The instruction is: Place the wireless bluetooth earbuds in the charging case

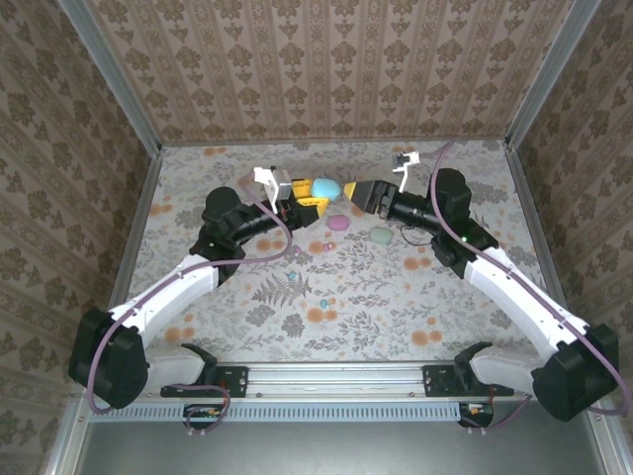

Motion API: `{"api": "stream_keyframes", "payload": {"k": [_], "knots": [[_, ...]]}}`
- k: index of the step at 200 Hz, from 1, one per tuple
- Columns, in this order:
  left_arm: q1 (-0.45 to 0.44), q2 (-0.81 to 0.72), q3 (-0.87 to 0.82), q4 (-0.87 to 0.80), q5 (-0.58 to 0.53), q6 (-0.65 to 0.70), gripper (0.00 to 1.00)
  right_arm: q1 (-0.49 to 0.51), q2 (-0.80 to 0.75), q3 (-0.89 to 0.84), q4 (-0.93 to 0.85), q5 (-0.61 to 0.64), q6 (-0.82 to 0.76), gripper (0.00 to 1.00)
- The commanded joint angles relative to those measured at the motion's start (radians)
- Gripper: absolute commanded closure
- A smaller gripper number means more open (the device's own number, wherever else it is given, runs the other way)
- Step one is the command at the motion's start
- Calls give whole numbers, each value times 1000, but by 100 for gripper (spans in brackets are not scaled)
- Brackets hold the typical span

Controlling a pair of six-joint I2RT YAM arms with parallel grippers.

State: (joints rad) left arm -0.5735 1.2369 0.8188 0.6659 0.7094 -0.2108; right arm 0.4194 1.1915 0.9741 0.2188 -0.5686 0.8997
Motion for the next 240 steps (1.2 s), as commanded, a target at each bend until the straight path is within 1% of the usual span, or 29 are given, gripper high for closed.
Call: {"api": "stream_keyframes", "payload": {"k": [1,10,36,53,81,126,141,149,161,182,209,240], "knots": [[3,-1,12,82,6,-19,71,9,59,38,191,-84,380,28],[3,2,16,83,10,-17,71,12,80,49,228,-107,421,28],[3,3,20,79,7,-9,71,27,131,90,258,-159,507,27],[3,0,17,79,-5,-4,71,33,149,107,259,-192,516,29],[2,-4,12,75,-21,4,70,36,150,93,265,-204,513,33],[-2,-6,22,40,-7,23,70,38,155,81,274,-200,522,45],[-6,-7,27,11,-1,44,70,38,154,80,275,-193,522,54],[-6,-8,29,-1,2,52,69,38,154,80,266,-186,518,57],[-8,-10,32,-17,2,65,69,38,152,80,254,-180,509,64],[-11,-13,38,-59,4,96,69,38,145,77,231,-166,497,70],[-11,-18,54,-124,6,146,69,38,128,78,195,-155,469,73],[-11,-17,69,-177,9,180,69,40,108,103,87,-147,399,73]]}}
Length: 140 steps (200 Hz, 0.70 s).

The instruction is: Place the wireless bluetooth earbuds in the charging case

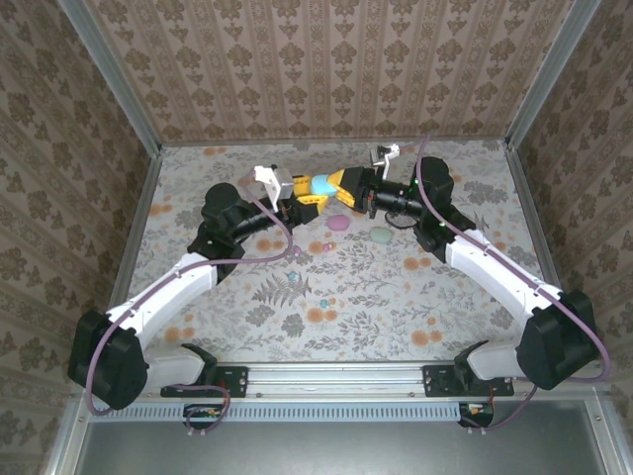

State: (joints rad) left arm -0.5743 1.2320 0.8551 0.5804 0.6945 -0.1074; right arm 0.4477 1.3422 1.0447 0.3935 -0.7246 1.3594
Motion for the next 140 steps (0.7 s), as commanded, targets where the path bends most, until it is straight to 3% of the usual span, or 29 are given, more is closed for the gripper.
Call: {"api": "stream_keyframes", "payload": {"k": [1,59,140], "knots": [[-10,-12,33,-94,24,78,69,11,-43,33,-92,11,-64,73],[-18,-4,64,-181,31,127,69,32,-52,89,-276,42,-187,75],[-30,4,59,-129,15,96,62,40,-40,73,-226,51,-151,76]]}}
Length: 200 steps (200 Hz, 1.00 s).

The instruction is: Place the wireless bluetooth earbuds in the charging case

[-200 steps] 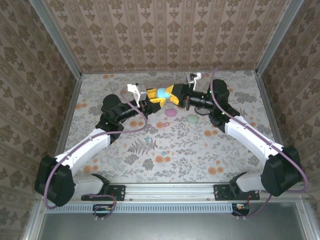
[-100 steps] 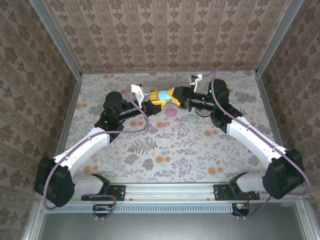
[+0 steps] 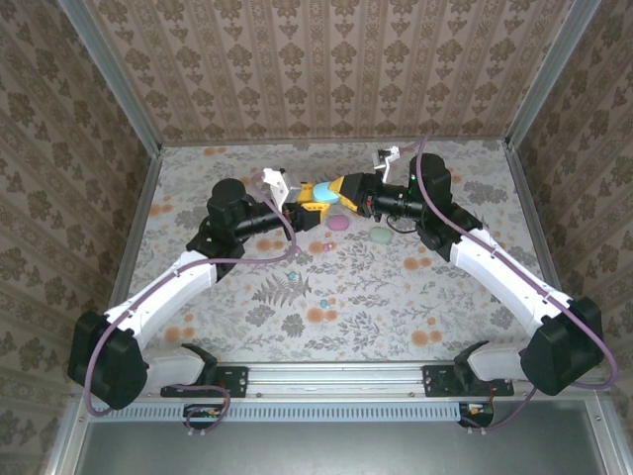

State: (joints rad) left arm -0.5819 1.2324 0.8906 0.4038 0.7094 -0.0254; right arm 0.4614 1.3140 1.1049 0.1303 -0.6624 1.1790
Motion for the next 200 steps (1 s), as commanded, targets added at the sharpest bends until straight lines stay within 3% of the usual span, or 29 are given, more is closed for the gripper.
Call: {"api": "stream_keyframes", "payload": {"k": [1,62,200], "knots": [[-22,4,23,50,-1,14,62,27,-13,12,38,-11,29,76],[-22,1,4,107,-16,-8,58,22,-14,-26,131,-14,100,76],[-22,12,0,127,-5,-22,50,20,2,-28,155,-17,120,77]]}}
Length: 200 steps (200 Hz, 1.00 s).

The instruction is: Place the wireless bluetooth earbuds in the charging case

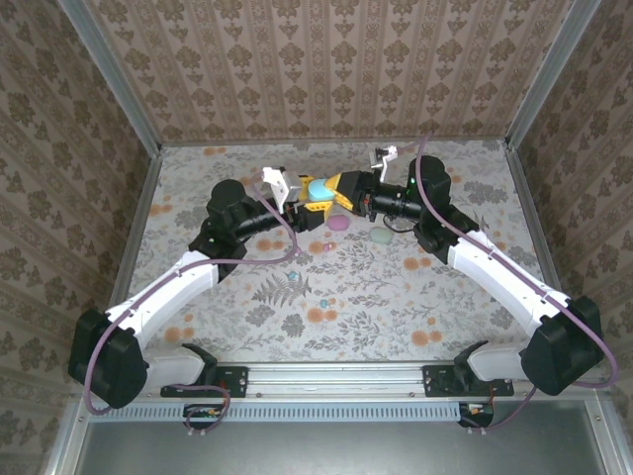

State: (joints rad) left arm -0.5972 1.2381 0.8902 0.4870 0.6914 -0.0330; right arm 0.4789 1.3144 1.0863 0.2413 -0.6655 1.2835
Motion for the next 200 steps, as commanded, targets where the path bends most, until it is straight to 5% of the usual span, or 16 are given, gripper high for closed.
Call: {"api": "stream_keyframes", "payload": {"k": [1,41,158,200], "knots": [[-7,6,0,44,14,-15,50,3,2,-8,43,-14,17,77],[-7,4,-1,47,4,-16,57,1,2,-14,41,-8,14,77],[-7,4,-4,61,-6,-43,51,1,-1,-20,42,-2,8,76],[-7,6,-4,55,2,-39,53,0,3,-55,174,-9,90,76]]}}
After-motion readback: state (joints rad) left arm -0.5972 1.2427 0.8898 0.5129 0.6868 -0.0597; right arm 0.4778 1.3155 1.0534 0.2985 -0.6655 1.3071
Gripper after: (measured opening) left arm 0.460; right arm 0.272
